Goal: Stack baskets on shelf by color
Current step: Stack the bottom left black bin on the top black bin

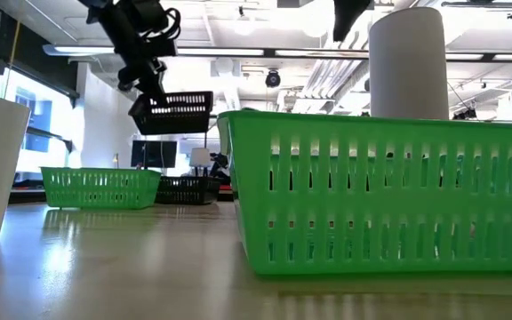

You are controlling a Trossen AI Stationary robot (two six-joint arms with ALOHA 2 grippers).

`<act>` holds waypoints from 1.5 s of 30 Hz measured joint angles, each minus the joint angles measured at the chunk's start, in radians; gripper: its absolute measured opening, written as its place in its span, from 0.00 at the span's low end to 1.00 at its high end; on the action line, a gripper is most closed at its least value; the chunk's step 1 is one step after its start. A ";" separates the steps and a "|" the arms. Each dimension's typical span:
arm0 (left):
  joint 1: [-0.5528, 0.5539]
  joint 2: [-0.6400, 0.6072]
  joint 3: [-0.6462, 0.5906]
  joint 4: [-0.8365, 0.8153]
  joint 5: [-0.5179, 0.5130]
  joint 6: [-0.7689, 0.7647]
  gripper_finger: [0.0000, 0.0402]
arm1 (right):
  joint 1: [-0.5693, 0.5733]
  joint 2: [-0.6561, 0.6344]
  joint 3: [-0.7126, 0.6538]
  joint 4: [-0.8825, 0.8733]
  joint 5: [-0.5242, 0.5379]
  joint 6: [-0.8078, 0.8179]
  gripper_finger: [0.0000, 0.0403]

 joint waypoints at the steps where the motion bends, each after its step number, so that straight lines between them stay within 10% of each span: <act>1: 0.000 0.001 0.004 0.000 0.000 0.002 0.00 | 0.000 -0.001 -0.027 0.000 0.002 0.003 0.29; 16: 0.038 0.223 0.204 -0.203 0.077 0.004 0.00 | 0.006 -0.004 -0.260 0.020 0.022 0.064 0.29; 45: 0.071 0.524 0.343 -0.257 0.110 0.264 0.00 | 0.102 -0.004 -0.275 0.079 0.015 0.076 0.29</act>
